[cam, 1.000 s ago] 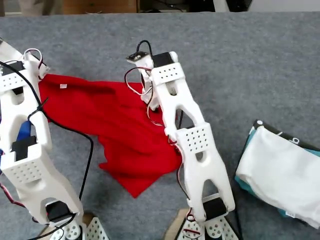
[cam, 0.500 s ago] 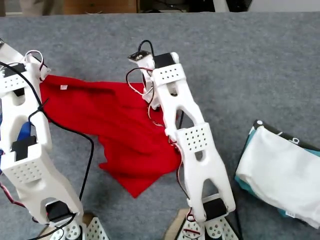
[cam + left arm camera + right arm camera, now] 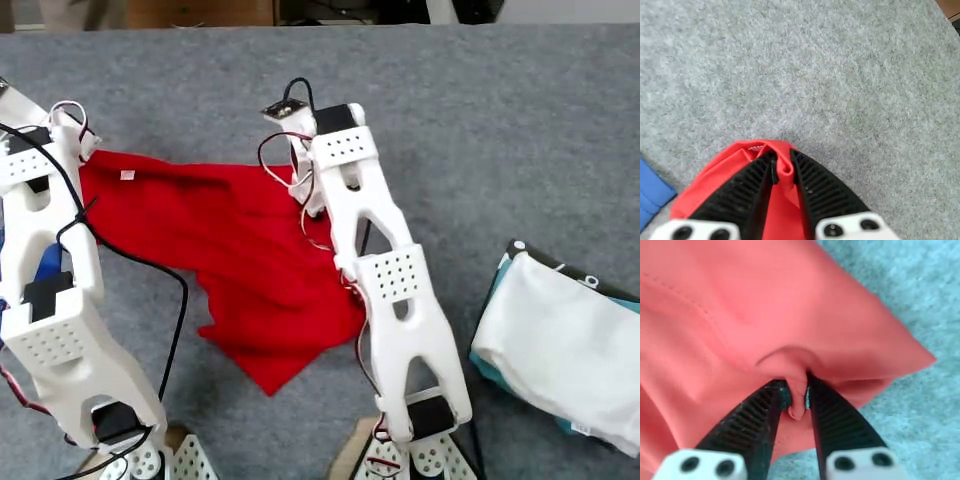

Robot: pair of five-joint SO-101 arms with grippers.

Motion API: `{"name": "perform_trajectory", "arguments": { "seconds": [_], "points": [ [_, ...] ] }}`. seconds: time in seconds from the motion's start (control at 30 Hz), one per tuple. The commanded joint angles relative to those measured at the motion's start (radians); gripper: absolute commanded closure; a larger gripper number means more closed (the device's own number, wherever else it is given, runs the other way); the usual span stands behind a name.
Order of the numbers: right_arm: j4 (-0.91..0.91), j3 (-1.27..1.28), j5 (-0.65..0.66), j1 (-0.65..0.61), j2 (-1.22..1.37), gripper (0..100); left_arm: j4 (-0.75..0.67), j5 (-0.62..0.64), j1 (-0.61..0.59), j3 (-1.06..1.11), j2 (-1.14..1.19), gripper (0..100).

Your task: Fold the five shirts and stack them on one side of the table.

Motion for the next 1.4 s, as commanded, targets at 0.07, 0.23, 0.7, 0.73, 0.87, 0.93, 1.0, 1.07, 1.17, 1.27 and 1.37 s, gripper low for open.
{"name": "perform_trajectory", "arguments": {
  "seconds": [0.07, 0.23, 0.7, 0.73, 0.87, 0.93, 1.0, 1.07, 1.17, 1.27, 1.37],
  "points": [
    [0.017, 0.004, 0.044, 0.033, -0.041, 94.0, -0.015, -0.009, -0.009, -0.003, -0.013, 98],
    [0.017, 0.002, 0.041, 0.033, -0.058, 93.5, -0.015, -0.009, -0.009, -0.003, -0.013, 98],
    [0.017, 0.007, 0.025, 0.031, -0.061, 82.2, -0.015, -0.009, -0.009, -0.003, -0.013, 98],
    [0.017, 0.007, 0.025, 0.031, -0.061, 82.2, -0.015, -0.009, -0.009, -0.003, -0.013, 98],
    [0.018, 0.005, 0.025, 0.033, -0.062, 82.2, -0.015, -0.009, -0.009, -0.003, -0.013, 98],
    [0.018, 0.007, 0.025, 0.033, -0.062, 82.2, -0.015, -0.009, -0.009, -0.003, -0.013, 98],
    [0.02, 0.007, 0.025, 0.033, -0.062, 82.5, -0.015, -0.009, -0.009, -0.003, -0.013, 98],
    [0.02, 0.007, 0.026, 0.035, -0.062, 86.2, -0.015, -0.009, -0.009, -0.003, -0.013, 98],
    [0.02, 0.007, 0.029, 0.036, -0.061, 94.0, -0.012, -0.009, -0.009, -0.003, -0.013, 98],
    [0.02, 0.007, 0.031, 0.038, -0.061, 95.0, -0.014, -0.009, -0.009, -0.003, -0.013, 98],
    [0.02, -0.001, 0.031, 0.047, -0.062, 95.0, -0.014, -0.009, -0.009, -0.003, -0.013, 98]
  ]
}}
